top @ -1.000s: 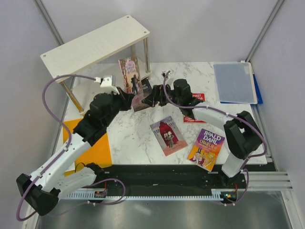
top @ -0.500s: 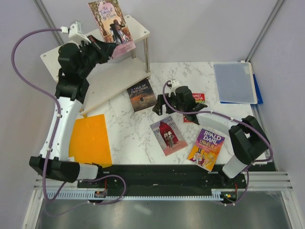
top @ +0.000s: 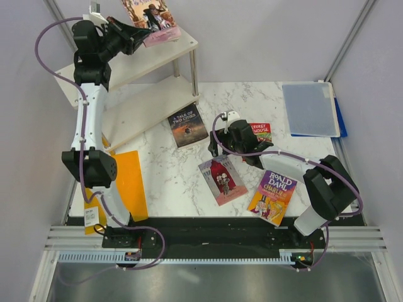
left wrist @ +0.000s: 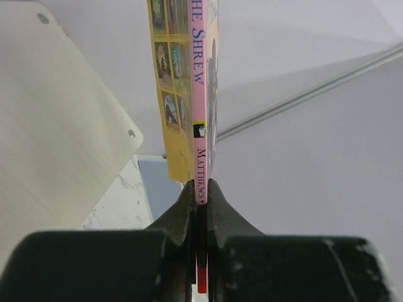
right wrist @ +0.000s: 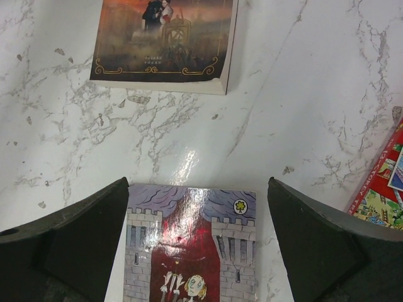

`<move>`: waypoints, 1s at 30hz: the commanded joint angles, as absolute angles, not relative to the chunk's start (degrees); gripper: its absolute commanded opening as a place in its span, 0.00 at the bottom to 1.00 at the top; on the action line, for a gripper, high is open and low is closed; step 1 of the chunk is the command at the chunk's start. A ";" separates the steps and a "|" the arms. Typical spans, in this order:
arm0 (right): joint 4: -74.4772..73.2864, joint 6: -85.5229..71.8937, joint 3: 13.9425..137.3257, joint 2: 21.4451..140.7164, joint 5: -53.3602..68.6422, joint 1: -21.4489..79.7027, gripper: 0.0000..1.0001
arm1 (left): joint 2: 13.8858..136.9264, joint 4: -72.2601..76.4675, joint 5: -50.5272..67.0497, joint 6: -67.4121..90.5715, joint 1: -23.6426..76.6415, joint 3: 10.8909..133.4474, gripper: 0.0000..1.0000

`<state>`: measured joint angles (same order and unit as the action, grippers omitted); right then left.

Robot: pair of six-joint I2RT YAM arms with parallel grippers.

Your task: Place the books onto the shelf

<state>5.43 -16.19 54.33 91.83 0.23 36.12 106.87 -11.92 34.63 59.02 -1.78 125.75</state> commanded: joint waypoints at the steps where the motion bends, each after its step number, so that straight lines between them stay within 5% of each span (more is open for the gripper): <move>1: 5.62 -14.77 53.26 89.83 -2.37 36.21 0.98 | 109.60 -13.44 37.98 65.83 -2.81 129.29 0.02; 18: 5.62 -15.29 54.14 92.55 -0.09 36.56 0.98 | 102.39 -20.83 32.17 61.96 -8.87 117.86 0.03; 30: 6.06 -15.56 53.18 91.93 -0.09 36.74 0.98 | 105.47 -26.63 30.41 58.54 -9.84 122.07 0.43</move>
<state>5.10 -15.64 53.06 91.98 -0.69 36.53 104.66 -24.82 30.96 61.06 -9.21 117.75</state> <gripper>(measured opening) 0.982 0.381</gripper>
